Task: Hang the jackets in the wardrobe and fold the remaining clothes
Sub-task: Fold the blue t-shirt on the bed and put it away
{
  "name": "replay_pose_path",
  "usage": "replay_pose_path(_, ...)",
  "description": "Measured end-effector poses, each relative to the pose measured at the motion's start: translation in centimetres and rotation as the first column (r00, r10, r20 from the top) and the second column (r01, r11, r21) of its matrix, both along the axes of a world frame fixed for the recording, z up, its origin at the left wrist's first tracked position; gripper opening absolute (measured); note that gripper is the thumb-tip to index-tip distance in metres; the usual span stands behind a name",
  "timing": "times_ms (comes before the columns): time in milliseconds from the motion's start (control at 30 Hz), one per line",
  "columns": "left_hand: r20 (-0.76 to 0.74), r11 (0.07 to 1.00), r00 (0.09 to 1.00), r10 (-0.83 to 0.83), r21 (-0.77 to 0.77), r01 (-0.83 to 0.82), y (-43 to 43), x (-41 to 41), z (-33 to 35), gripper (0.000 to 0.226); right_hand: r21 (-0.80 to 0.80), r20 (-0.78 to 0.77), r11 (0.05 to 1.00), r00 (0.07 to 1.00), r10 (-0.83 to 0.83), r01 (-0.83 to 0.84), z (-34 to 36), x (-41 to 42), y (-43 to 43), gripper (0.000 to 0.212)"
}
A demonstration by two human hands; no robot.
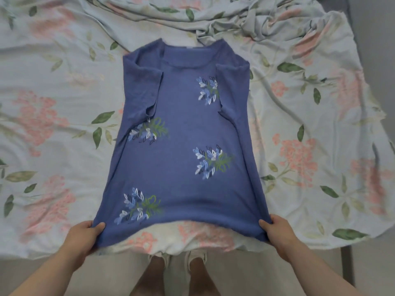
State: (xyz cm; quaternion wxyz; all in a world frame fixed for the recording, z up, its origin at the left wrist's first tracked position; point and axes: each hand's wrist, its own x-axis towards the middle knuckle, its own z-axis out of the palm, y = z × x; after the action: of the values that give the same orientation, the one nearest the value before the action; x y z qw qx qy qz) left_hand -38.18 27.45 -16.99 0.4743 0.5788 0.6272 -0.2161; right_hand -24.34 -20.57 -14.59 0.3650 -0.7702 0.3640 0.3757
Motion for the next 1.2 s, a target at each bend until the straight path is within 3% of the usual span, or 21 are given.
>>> replay_pose_path(167, -0.062, 0.986, 0.995, 0.077, -0.142, -0.085, -1.7, -4.2, 2.4, 0.011, 0.013, -0.110, 0.995, 0.989, -0.099, 0.101, 1.7, -4.4, -2.6, 0.010)
replay_pose_path(267, -0.015, 0.983, 0.994, 0.104, -0.153, -0.105, -1.8, -3.4, 3.8, 0.014, 0.098, -0.153, 0.955, 0.952, -0.265, 0.282, 3.0, -3.8, -2.8, 0.013)
replay_pose_path(367, 0.145, 0.957, 0.954, 0.261, -0.170, -0.236, -0.7, -0.5, 4.9, 0.026, 0.157, -0.089, 0.912, 0.925, -0.370, 0.380, 4.0, -0.7, -2.3, 0.012)
replay_pose_path(467, 0.299, 0.835, 0.792, 0.532, -0.342, -0.432, 1.1, 3.8, 5.9, 0.032, 0.321, -0.012, 0.780, 0.826, -0.564, 0.537, 5.1, 3.9, -1.0, 0.017)
replay_pose_path(567, 0.350, 0.609, 0.515, 0.783, -0.603, -0.515, 2.9, 9.3, 6.8, 0.011, 0.577, -0.097, 0.513, 0.677, -0.729, 0.636, 6.5, 9.4, 0.7, 0.030)
replay_pose_path(633, 0.332, 0.487, 0.376, 0.865, -0.735, -0.471, 4.2, 12.9, 6.8, 0.028, 0.705, -0.170, 0.348, 0.624, -0.762, 0.618, 7.1, 13.1, 2.0, 0.031)
replay_pose_path(700, 0.332, 0.435, 0.303, 0.893, -0.810, -0.395, 5.2, 17.0, 7.0, 0.068, 0.775, -0.185, 0.274, 0.619, -0.763, 0.570, 7.4, 16.9, 3.4, 0.029)
replay_pose_path(767, 0.335, 0.408, 0.257, 0.906, -0.852, -0.329, 5.7, 21.3, 7.5, 0.095, 0.816, -0.161, 0.268, 0.646, -0.746, 0.513, 7.2, 20.5, 4.8, 0.045)
replay_pose_path(867, 0.368, 0.445, 0.267, 0.890, -0.826, -0.345, 5.6, 28.0, 8.2, 0.065, 0.845, -0.133, 0.273, 0.675, -0.726, 0.460, 6.4, 26.0, 7.0, 0.066)
replay_pose_path(1000, 0.420, 0.515, 0.301, 0.856, -0.747, -0.421, 5.4, 35.2, 8.2, 0.045, 0.803, -0.073, 0.350, 0.663, -0.745, 0.482, 5.0, 33.0, 9.4, 0.048)
replay_pose_path(1200, 0.453, 0.606, 0.408, 0.792, -0.656, -0.449, 5.6, 42.4, 6.4, 0.038, 0.754, -0.009, 0.420, 0.649, -0.761, 0.504, 3.7, 38.9, 12.8, 0.039)
